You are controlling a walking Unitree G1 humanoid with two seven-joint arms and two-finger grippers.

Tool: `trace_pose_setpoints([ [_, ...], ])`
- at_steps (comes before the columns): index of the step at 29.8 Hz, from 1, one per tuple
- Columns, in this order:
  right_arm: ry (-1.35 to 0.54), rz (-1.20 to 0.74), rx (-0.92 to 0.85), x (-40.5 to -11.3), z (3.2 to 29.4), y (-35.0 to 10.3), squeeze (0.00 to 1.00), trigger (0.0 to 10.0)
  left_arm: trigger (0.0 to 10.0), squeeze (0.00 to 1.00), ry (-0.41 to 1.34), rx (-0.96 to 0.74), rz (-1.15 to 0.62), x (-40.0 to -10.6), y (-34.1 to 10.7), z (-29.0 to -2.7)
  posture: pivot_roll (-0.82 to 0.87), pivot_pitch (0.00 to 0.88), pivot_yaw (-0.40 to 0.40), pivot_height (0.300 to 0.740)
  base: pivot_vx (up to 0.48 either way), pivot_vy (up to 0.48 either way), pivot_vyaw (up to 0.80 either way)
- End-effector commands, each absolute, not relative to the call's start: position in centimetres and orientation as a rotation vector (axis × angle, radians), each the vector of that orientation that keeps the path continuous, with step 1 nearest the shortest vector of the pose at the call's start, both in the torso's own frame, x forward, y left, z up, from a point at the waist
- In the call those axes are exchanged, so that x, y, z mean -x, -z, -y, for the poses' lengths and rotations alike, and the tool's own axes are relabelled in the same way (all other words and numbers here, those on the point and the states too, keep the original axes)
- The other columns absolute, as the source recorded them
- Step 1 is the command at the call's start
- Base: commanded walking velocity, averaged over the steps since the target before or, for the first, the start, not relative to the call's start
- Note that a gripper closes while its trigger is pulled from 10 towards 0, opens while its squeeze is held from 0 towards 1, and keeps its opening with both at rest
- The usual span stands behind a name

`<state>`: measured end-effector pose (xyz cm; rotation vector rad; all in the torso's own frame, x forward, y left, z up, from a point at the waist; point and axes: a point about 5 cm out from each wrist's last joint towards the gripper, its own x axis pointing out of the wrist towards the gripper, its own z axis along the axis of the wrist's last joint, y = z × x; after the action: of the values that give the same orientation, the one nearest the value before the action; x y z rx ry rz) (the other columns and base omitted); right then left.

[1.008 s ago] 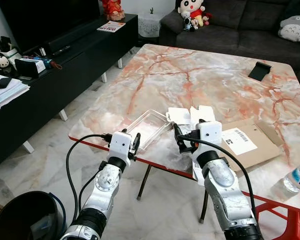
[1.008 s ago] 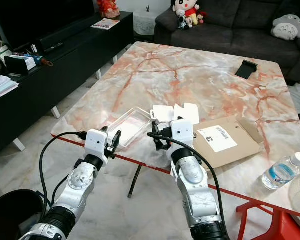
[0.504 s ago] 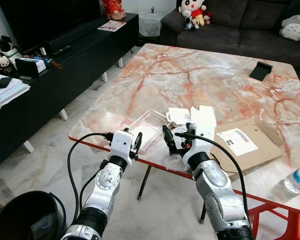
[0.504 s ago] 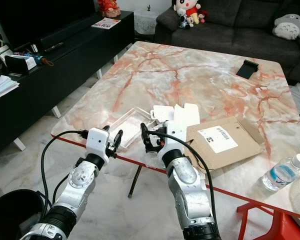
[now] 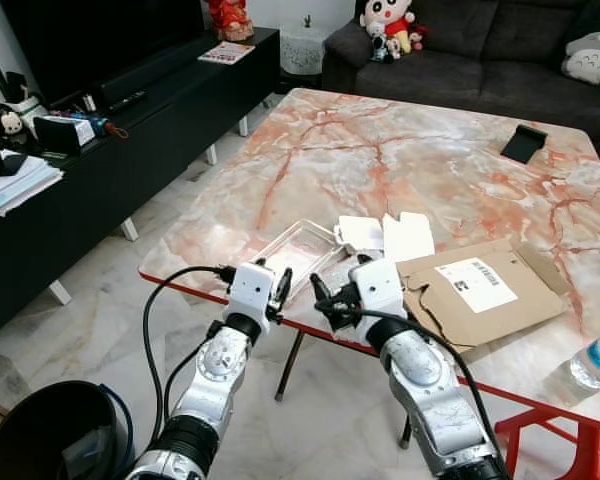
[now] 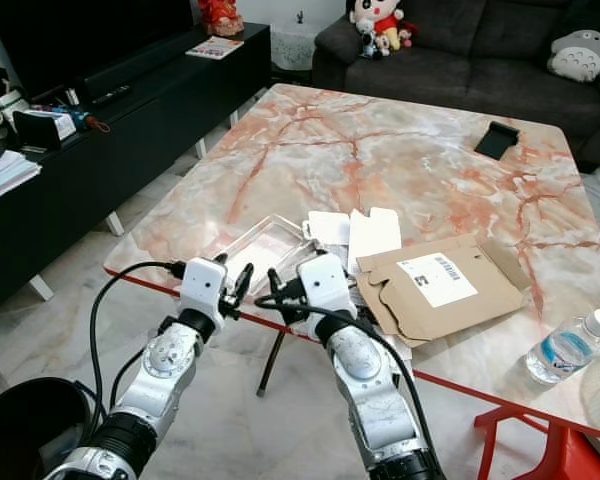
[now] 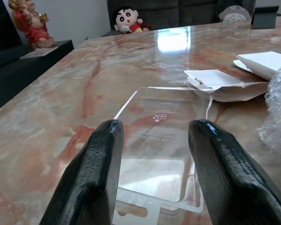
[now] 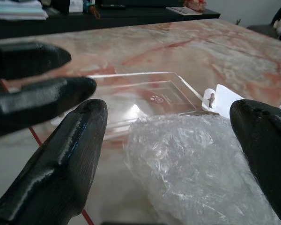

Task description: Picking trash to rubbish bin

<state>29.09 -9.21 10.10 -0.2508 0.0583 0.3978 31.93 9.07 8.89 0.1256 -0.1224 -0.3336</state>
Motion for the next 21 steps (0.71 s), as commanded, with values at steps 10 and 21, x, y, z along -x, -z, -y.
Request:
trace_pose_setpoints([
  [10,-0.386,-0.036,0.467,-29.42,9.48,-9.43,0.0,10.0,10.0,0.0,0.353,-0.196,0.137,-32.15,-9.3,-8.82,-0.11,0.015,-0.035,0.74,0.0,0.0,0.0],
  [21,-0.371,-0.011,0.532,-30.03,9.7,-9.32,0.0,10.0,10.0,0.0,0.368,-0.243,0.148,-32.25,-9.49,-8.48,-0.11,0.023,-0.036,0.74,0.0,0.0,0.0],
])
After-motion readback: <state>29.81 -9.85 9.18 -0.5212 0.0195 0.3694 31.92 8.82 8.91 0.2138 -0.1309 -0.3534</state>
